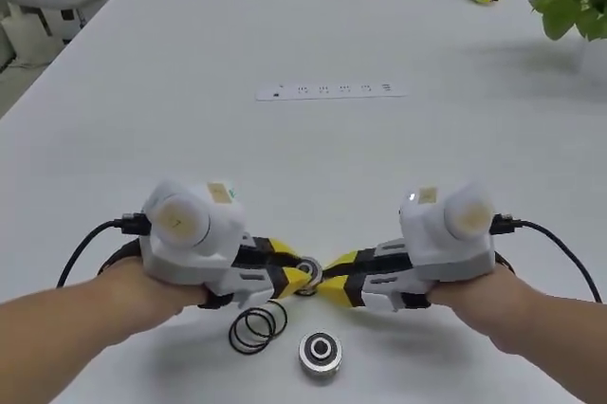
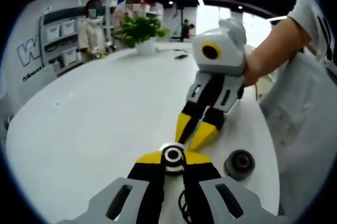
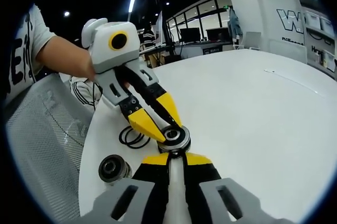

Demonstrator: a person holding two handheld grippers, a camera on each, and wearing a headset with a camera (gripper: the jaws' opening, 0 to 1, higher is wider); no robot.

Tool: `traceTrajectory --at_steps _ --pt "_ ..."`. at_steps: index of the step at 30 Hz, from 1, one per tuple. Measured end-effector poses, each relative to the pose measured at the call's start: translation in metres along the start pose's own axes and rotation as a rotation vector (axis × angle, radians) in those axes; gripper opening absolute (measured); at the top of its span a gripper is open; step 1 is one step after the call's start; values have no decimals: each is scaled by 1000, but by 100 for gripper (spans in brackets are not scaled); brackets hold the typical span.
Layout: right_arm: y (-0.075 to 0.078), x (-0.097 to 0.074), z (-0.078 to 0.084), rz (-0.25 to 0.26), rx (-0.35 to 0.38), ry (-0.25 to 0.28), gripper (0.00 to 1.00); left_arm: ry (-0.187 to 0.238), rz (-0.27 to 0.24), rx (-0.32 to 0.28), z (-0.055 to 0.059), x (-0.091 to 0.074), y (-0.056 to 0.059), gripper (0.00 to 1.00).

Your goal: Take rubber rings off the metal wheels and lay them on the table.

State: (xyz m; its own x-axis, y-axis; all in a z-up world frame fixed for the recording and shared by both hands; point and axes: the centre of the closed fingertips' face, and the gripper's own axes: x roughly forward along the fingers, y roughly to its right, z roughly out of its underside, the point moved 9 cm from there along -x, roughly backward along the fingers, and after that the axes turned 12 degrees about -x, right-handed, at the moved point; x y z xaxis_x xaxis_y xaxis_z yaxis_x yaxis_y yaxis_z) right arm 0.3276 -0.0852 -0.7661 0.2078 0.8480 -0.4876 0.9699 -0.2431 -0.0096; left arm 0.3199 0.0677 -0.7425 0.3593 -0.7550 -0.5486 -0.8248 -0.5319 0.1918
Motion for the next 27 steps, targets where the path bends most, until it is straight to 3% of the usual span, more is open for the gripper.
traceTrajectory --at_steps 1,5,8,19,27 --pt "0 -1 1 -4 3 -10 0 1 -2 -1 0 0 0 12" --pt "1 0 1 2 20 -1 0 1 -11 11 0 0 1 12" --pt "2 -1 3 12 119 35 0 -5 -16 13 0 0 1 12" --pt "8 -8 1 38 307 129 0 -14 -34 36 0 -1 3 12" --pt "6 -7 -2 38 316 138 0 -21 -43 52 0 -1 4 11"
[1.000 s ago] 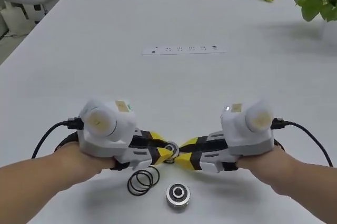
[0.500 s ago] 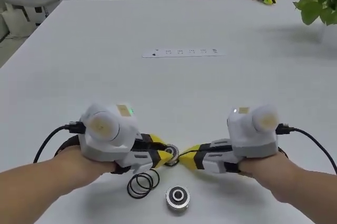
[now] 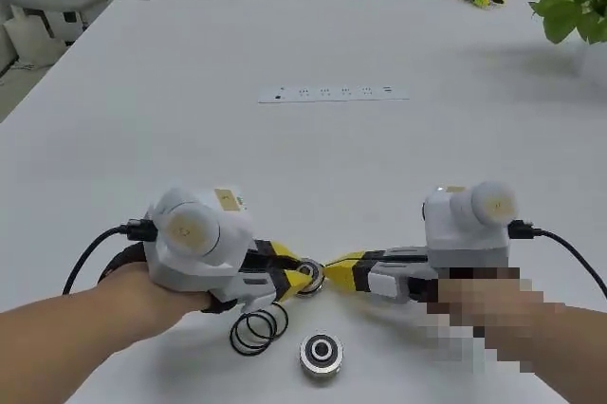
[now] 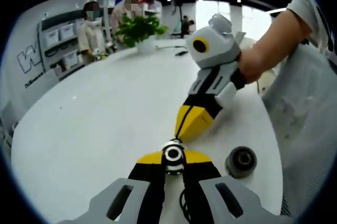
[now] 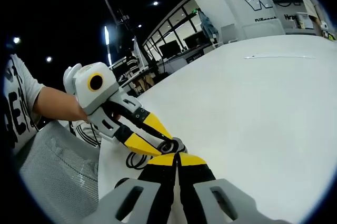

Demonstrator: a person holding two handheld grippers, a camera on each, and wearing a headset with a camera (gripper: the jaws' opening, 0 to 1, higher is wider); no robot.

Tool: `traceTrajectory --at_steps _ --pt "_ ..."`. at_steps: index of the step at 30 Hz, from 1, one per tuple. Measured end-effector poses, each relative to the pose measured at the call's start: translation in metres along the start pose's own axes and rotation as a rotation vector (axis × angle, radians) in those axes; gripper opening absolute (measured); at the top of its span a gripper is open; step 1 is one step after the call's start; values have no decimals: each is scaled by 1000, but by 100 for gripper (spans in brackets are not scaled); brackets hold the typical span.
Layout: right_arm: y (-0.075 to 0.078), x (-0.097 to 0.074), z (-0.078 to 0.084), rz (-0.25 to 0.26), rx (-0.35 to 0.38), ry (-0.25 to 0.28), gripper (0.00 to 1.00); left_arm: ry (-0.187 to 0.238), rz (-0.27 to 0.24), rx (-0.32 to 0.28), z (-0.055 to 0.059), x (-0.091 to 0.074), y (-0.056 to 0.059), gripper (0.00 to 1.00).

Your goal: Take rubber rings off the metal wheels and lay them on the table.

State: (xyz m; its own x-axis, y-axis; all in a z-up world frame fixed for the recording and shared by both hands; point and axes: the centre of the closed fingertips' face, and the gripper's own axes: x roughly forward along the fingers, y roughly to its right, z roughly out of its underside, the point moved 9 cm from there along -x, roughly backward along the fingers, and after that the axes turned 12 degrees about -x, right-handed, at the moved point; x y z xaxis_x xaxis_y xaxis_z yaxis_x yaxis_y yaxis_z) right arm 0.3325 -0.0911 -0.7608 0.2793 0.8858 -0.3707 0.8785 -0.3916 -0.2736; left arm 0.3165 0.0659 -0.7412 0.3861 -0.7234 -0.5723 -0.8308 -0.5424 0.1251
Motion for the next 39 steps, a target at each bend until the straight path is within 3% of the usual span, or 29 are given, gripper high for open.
traceTrajectory --at_steps 24,26,28,29,39 --pt "-10 6 -4 -31 1 4 0 -6 -19 4 -1 1 2 11" --pt "-12 6 -6 -44 14 17 0 -6 -20 3 -1 1 2 11" --pt "-20 8 -11 -95 2 32 0 -8 -22 1 0 1 2 11" --pt "-17 8 -12 -66 -7 23 0 -6 -22 1 0 1 2 11" --pt "-6 1 -7 -9 -11 11 0 21 -25 -10 2 1 1 12"
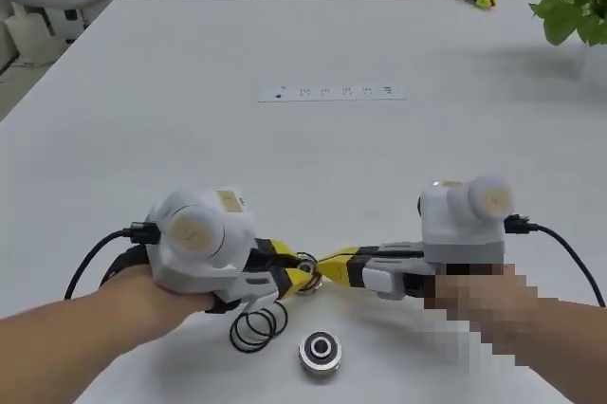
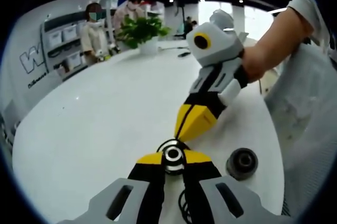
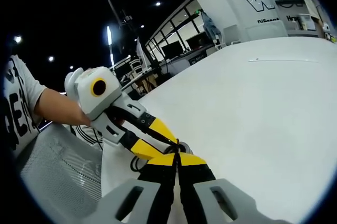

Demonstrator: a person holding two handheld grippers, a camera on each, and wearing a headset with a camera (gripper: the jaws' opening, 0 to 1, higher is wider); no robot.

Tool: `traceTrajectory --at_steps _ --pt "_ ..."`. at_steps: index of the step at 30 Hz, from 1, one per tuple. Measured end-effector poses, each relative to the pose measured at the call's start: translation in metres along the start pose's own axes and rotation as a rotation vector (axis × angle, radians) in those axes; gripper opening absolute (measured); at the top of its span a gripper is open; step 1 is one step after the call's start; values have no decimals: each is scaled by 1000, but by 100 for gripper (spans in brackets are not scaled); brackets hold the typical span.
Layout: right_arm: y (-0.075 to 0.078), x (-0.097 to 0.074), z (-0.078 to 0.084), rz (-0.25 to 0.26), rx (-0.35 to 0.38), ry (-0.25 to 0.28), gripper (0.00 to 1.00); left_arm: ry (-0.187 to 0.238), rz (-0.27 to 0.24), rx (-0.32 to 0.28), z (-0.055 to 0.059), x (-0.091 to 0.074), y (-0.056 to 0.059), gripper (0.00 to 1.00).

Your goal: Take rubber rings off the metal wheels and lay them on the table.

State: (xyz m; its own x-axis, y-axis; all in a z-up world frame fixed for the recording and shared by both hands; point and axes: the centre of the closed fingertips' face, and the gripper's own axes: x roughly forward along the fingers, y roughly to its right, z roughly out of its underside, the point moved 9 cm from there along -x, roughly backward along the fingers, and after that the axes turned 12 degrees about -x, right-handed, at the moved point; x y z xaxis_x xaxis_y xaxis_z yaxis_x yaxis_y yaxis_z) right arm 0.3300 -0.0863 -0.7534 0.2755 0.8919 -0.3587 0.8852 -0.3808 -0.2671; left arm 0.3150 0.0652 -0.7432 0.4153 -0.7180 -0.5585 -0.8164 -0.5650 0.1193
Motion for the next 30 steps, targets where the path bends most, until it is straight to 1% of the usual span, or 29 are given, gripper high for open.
traceTrajectory --at_steps 1,2,5,9,13,16,20,26,30 --pt "2 0 1 3 3 -1 0 4 0 -2 0 0 0 12" --pt "2 0 1 4 4 -1 0 6 -1 15 1 0 0 12" --pt "3 0 3 9 5 -3 0 6 -1 34 0 0 2 13" --pt "2 0 1 8 6 1 0 11 11 39 0 -1 0 14" --pt "1 0 -1 1 9 12 0 12 29 49 -1 -5 1 19" --pt "0 0 -2 -5 10 18 0 20 49 47 -1 -10 5 23" --pt "-2 0 -6 -13 12 27 0 32 61 50 -2 -15 6 26" --pt "-5 0 -10 -23 13 43 0 64 65 45 -5 -26 6 31" --pt "-5 -2 -12 -25 20 54 0 99 71 20 -10 -36 5 35"
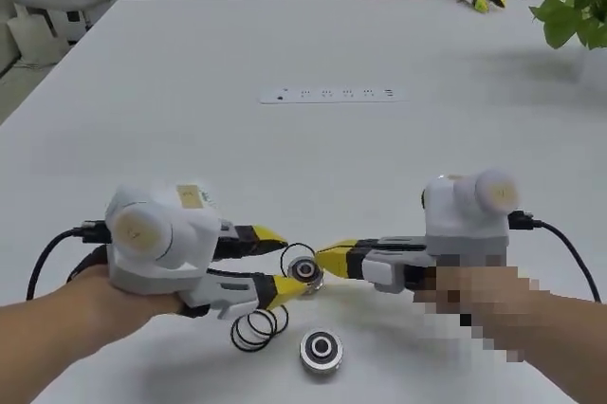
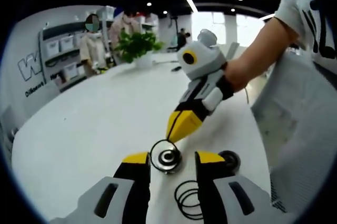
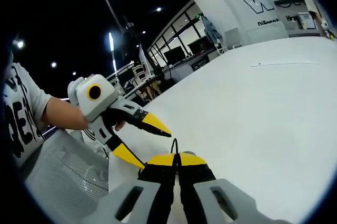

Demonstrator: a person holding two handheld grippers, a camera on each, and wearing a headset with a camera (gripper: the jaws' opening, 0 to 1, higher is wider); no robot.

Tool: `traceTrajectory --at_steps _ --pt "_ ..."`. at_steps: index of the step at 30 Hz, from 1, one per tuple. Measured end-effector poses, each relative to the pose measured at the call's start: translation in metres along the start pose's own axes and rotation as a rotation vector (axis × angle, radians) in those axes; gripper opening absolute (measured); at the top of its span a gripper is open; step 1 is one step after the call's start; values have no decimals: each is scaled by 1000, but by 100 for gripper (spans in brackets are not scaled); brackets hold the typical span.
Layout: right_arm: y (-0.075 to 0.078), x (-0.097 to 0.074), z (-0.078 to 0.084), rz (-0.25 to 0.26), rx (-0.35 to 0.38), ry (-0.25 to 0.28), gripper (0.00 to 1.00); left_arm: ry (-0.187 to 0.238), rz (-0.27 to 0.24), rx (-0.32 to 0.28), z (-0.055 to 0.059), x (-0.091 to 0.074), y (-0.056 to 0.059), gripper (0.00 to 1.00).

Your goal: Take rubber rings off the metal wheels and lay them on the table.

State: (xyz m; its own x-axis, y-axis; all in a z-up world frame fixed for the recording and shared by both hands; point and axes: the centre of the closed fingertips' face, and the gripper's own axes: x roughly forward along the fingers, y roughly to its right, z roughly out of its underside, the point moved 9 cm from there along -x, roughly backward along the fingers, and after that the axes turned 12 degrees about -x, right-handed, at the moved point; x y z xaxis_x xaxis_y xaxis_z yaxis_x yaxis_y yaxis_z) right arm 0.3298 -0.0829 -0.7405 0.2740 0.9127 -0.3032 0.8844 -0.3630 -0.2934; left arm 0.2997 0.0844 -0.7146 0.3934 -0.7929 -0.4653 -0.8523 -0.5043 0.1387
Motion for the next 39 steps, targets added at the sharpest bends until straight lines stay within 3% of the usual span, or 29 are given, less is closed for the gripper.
traceTrajectory --at_steps 7,15,27,39 --pt "-7 0 -5 -25 7 12 0 40 -7 -20 -3 -18 -3 43" --pt "-16 4 -9 -63 15 17 0 64 7 -33 -4 -35 5 53" --pt "-27 10 -6 -119 51 -6 0 64 11 -50 3 -52 10 63" --pt "-35 19 10 -155 83 -69 0 62 -6 -80 13 -64 11 67"
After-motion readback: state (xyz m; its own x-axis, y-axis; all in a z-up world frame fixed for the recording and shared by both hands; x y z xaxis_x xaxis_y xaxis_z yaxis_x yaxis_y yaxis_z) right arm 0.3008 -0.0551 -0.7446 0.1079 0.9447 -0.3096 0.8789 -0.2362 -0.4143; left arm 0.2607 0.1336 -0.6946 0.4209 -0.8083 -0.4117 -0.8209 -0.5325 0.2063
